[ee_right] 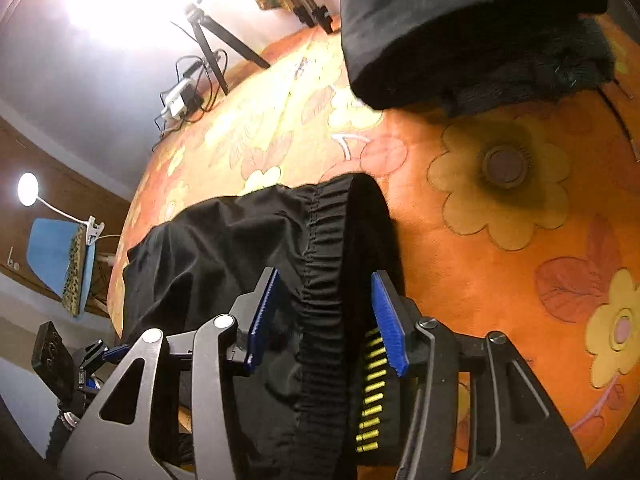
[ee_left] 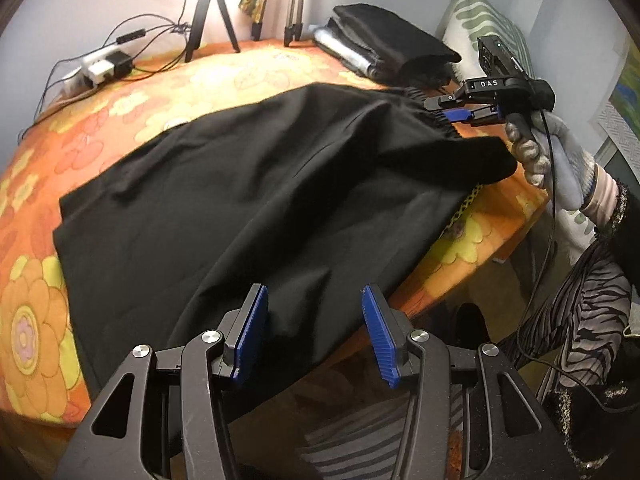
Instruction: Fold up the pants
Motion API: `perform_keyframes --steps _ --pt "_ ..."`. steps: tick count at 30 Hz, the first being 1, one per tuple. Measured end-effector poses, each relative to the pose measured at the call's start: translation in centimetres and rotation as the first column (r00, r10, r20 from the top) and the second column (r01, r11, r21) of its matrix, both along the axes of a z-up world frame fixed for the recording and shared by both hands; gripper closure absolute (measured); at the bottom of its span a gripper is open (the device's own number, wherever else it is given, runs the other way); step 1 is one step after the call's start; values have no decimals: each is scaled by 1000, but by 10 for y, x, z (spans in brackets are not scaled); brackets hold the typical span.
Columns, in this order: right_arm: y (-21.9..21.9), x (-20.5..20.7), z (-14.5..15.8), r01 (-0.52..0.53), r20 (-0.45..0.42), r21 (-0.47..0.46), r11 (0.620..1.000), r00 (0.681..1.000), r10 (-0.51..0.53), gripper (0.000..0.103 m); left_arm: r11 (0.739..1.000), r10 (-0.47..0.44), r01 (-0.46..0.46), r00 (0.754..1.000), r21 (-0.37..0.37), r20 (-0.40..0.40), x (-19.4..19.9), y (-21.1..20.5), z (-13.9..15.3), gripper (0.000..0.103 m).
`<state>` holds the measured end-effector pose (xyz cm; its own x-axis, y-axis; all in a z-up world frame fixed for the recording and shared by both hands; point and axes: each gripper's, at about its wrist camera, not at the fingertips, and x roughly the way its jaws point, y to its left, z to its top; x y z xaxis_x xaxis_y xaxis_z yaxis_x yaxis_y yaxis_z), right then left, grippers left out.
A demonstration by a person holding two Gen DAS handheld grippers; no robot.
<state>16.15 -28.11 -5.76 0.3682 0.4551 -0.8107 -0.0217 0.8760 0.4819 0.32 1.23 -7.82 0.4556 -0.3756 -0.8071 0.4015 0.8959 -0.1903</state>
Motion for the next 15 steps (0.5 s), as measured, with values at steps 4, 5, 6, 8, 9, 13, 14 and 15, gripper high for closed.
perform_keyframes --steps 4,5,6,8,9,13,14,15 --pt "4 -1 -5 -17 -9 -4 1000 1000 16 53 1000 12 -12 1000 -1 -21 1 5 -6 55" --pt "3 -2 -5 -17 -10 -3 1000 1000 17 53 1000 13 -13 1000 -1 -28 1 6 -8 55" --pt "2 -4 -5 -18 -14 -1 1000 1000 18 53 1000 15 -15 999 1 -32 2 8 -9 55" --pt "0 -9 -5 -19 -21 4 1000 1000 19 53 1000 15 -15 999 1 -37 2 9 -12 55" --pt "0 -12 -5 -23 -24 0 1000 999 23 53 1000 14 -14 999 0 -37 3 9 -12 55" --pt "14 -21 -6 -70 -23 -78 995 997 69 87 1000 13 -13 999 4 -33 4 8 -13 55" --pt "17 -21 -7 -81 -26 -82 993 997 79 89 1000 12 -12 999 7 -31 4 7 -13 55" --pt "19 -20 -7 -82 -19 -88 993 997 80 92 1000 11 -11 999 9 -32 5 6 -12 55"
